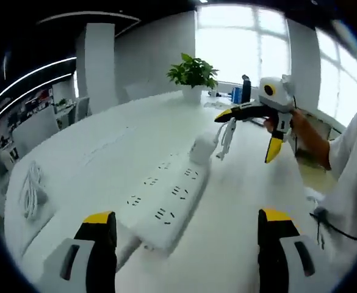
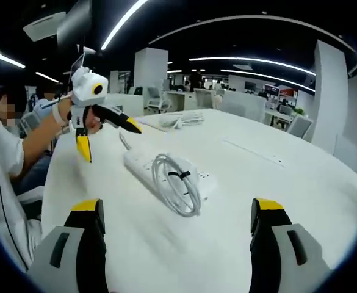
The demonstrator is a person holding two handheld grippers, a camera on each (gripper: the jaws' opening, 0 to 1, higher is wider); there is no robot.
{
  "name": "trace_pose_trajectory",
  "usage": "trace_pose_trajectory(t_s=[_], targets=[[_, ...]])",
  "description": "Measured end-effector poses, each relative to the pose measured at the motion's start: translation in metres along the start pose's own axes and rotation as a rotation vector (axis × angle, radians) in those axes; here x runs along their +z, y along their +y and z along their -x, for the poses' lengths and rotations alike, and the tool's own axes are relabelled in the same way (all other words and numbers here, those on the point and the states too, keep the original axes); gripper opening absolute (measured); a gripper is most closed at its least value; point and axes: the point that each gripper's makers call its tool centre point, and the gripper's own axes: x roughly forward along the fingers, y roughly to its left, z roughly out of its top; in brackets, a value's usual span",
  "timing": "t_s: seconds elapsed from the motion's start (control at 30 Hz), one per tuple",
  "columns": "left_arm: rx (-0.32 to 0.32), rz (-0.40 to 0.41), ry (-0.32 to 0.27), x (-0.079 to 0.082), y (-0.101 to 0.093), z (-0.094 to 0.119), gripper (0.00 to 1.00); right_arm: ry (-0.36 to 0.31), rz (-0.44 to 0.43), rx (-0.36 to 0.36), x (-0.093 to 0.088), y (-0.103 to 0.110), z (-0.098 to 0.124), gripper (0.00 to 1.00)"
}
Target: Straighten the power strip on the desk, plug the charger into it
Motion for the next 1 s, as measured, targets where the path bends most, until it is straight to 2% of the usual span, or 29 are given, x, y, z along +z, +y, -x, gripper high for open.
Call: trace_pose_trajectory(t_s=[0.03,0.1,0.2,0.33,0.43,0.53,0.6,0.7,0.83,1.0], targets=[[0.029,0.021,-0.009,-0.003,0.001,0.004,0.96,-0.002,0.000,-0.001,-0.001,0.001,0.002,0.97],[0.045,0.049,-0.017,-0.006,-0.003,0.009,0.96,-0.002,0.001,-0.005,-0.003,0.004,0.006,0.97],[0.078,0.132,-0.063,-0.008,-0.009,0.018,0.96,-0.011,-0.003,-0.019,-0.004,0.005,0.010,0.97],[0.103,0.151,-0.087,-0.012,-0.023,0.031,0.96,-0.002,-0.022,-0.036,-0.010,0.007,0.017,0.97],[0.154,0.145,-0.095,-0.014,-0.030,0.043,0.95,-0.006,-0.048,-0.052,-0.012,0.009,0.026,0.97],[0.218,0.144,-0.100,-0.021,-0.032,0.056,0.89,-0.015,-0.061,-0.062,-0.013,0.012,0.035,0.97],[0.224,0.175,-0.102,-0.029,-0.038,0.061,0.91,-0.014,-0.071,-0.064,-0.017,0.018,0.042,0.97],[0.209,0.250,-0.144,-0.035,-0.050,0.067,0.96,-0.015,-0.085,-0.065,-0.023,0.025,0.051,0.97],[0.221,0.250,-0.134,-0.048,-0.065,0.080,0.96,-0.012,-0.101,-0.071,-0.030,0.031,0.061,0.97],[0.246,0.240,-0.131,-0.055,-0.079,0.098,0.96,-0.028,-0.113,-0.084,-0.031,0.038,0.077,0.97]])
